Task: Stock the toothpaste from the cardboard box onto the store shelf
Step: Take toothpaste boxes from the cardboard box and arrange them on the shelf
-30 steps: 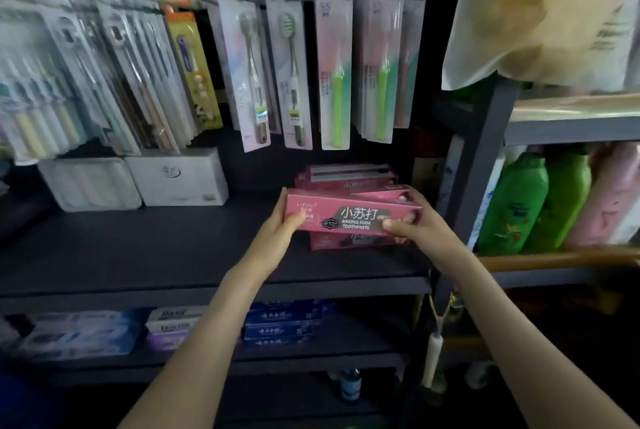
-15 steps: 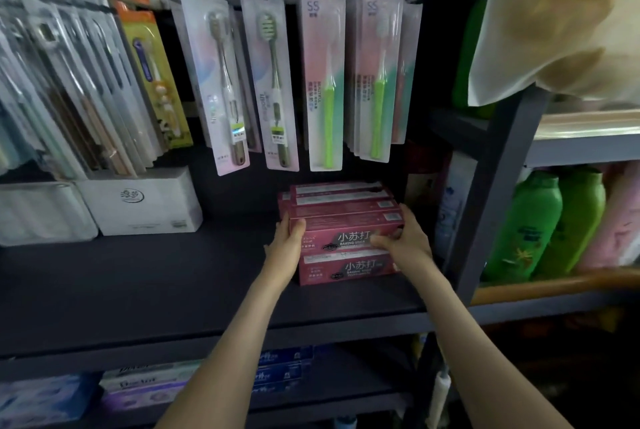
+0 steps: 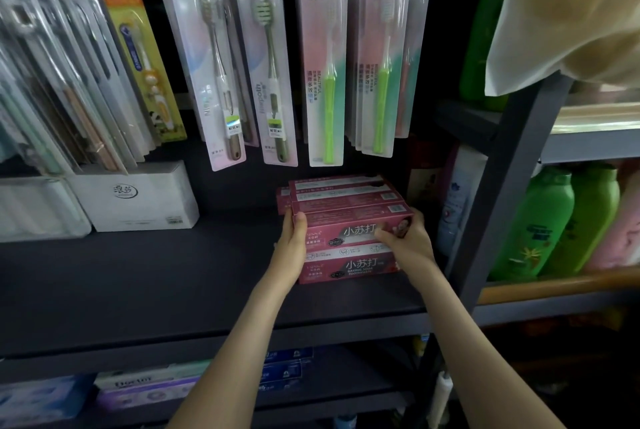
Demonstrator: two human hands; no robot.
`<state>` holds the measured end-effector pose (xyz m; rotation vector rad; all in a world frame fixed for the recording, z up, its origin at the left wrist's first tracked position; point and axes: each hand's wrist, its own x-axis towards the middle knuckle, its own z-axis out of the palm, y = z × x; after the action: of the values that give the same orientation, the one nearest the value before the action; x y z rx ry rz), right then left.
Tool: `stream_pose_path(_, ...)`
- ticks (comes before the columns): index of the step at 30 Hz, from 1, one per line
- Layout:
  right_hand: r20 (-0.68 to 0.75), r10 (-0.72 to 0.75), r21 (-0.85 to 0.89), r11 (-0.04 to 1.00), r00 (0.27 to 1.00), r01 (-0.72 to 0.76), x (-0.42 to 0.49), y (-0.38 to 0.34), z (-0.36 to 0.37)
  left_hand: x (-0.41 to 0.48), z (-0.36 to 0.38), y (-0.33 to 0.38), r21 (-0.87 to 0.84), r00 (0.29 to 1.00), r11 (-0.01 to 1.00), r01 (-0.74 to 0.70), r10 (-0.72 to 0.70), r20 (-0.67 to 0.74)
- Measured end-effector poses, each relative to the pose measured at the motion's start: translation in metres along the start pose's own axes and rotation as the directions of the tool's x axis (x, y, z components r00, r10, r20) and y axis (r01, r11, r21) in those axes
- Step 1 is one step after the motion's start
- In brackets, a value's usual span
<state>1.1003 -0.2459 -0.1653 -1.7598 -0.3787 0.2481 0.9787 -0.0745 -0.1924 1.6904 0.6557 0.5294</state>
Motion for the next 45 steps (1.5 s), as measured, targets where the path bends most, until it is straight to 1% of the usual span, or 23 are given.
stream_pose_path(1, 0.003, -0.004, -0.012, 1.0, 1.0, 0.004, 0.0, 0.0, 0.0, -0.005, 0.001, 0.004, 0.03, 0.999, 0.999, -0.03, 0.031, -0.027)
stream_pose_path(3, -0.033, -0.04, -0.113, 0.993, 0.999, 0.036, -0.002, -0.001, -0.001, -0.02, 0.005, 0.016, 0.166, 0.976, 0.973, -0.161, 0.182, -0.121)
stream_pose_path(4, -0.054, -0.075, -0.201, 0.978, 0.996, 0.063, -0.005, -0.003, -0.001, -0.028, 0.008, 0.022, 0.297, 0.95, 0.931, -0.21, 0.267, -0.164)
stream_pose_path(5, -0.062, -0.14, -0.31, 0.944, 0.988, 0.114, -0.009, -0.004, 0.0, -0.036, 0.011, 0.027, 0.458, 0.918, 0.858, -0.231, 0.349, -0.191)
stream_pose_path(6, -0.048, -0.24, -0.43, 0.881, 0.97, 0.197, -0.017, -0.005, 0.001, -0.046, 0.016, 0.032, 0.6, 0.879, 0.762, -0.245, 0.435, -0.194)
stream_pose_path(7, -0.008, -0.359, -0.534, 0.79, 0.933, 0.299, -0.025, -0.006, 0.002, -0.054, 0.021, 0.035, 0.702, 0.84, 0.661, -0.266, 0.515, -0.167)
stream_pose_path(8, 0.041, -0.47, -0.61, 0.687, 0.882, 0.395, -0.034, -0.006, 0.002, -0.063, 0.026, 0.038, 0.768, 0.811, 0.571, -0.29, 0.572, -0.119)
stream_pose_path(9, 0.084, -0.55, -0.656, 0.597, 0.831, 0.462, -0.042, -0.004, 0.001, -0.071, 0.032, 0.041, 0.812, 0.798, 0.497, -0.306, 0.599, -0.065)
stream_pose_path(10, 0.114, -0.601, -0.681, 0.532, 0.791, 0.503, -0.05, -0.003, -0.001, -0.078, 0.038, 0.042, 0.841, 0.796, 0.439, -0.316, 0.606, -0.017)
stream_pose_path(12, 0.158, -0.661, -0.705, 0.445, 0.734, 0.552, -0.066, -0.001, -0.011, -0.094, 0.05, 0.046, 0.873, 0.801, 0.364, -0.324, 0.597, 0.049)
stream_pose_path(13, 0.177, -0.68, -0.712, 0.411, 0.711, 0.57, -0.075, -0.002, -0.018, -0.103, 0.056, 0.049, 0.881, 0.802, 0.343, -0.326, 0.594, 0.065)
stream_pose_path(15, 0.208, -0.715, -0.719, 0.351, 0.667, 0.6, -0.095, -0.008, -0.036, -0.123, 0.069, 0.058, 0.882, 0.804, 0.338, -0.328, 0.59, 0.073)
stream_pose_path(18, 0.27, -0.742, -0.724, 0.264, 0.614, 0.637, -0.127, -0.017, -0.079, -0.159, 0.098, 0.078, 0.859, 0.802, 0.375, -0.35, 0.593, 0.068)
stream_pose_path(21, 0.295, -0.763, -0.754, 0.183, 0.574, 0.631, -0.156, -0.022, -0.146, -0.2, 0.139, 0.1, 0.824, 0.771, 0.4, -0.402, 0.633, 0.069)
stream_pose_path(24, 0.303, -0.761, -0.782, 0.145, 0.574, 0.606, -0.185, -0.022, -0.236, -0.251, 0.198, 0.124, 0.785, 0.751, 0.417, -0.458, 0.654, 0.09)
stream_pose_path(28, 0.293, -0.766, -0.813, 0.115, 0.572, 0.571, -0.216, -0.006, -0.367, -0.318, 0.298, 0.157, 0.717, 0.717, 0.425, -0.553, 0.68, 0.149)
stream_pose_path(30, 0.298, -0.756, -0.833, 0.093, 0.583, 0.546, -0.227, 0.009, -0.43, -0.345, 0.353, 0.171, 0.675, 0.692, 0.412, -0.612, 0.692, 0.204)
stream_pose_path(32, 0.304, -0.729, -0.864, 0.061, 0.613, 0.5, -0.234, 0.027, -0.492, -0.368, 0.406, 0.184, 0.624, 0.677, 0.402, -0.67, 0.676, 0.291)
stream_pose_path(35, 0.284, -0.658, -0.905, 0.055, 0.697, 0.422, -0.236, 0.053, -0.57, -0.388, 0.475, 0.195, 0.559, 0.68, 0.408, -0.722, 0.57, 0.462)
stream_pose_path(38, 0.232, -0.567, -0.938, 0.085, 0.79, 0.336, -0.23, 0.079, -0.63, -0.39, 0.527, 0.193, 0.564, 0.679, 0.379, -0.734, 0.424, 0.599)
stream_pose_path(40, 0.192, -0.519, -0.946, 0.127, 0.833, 0.297, -0.223, 0.099, -0.661, -0.386, 0.556, 0.187, 0.584, 0.683, 0.355, -0.73, 0.348, 0.642)
stream_pose_path(42, 0.18, -0.492, -0.939, 0.173, 0.852, 0.298, -0.211, 0.117, -0.685, -0.38, 0.581, 0.18, 0.618, 0.707, 0.346, -0.706, 0.286, 0.647)
stream_pose_path(45, 0.233, -0.451, -0.912, 0.205, 0.862, 0.354, -0.186, 0.138, -0.712, -0.369, 0.616, 0.167, 0.658, 0.713, 0.275, -0.701, 0.264, 0.65)
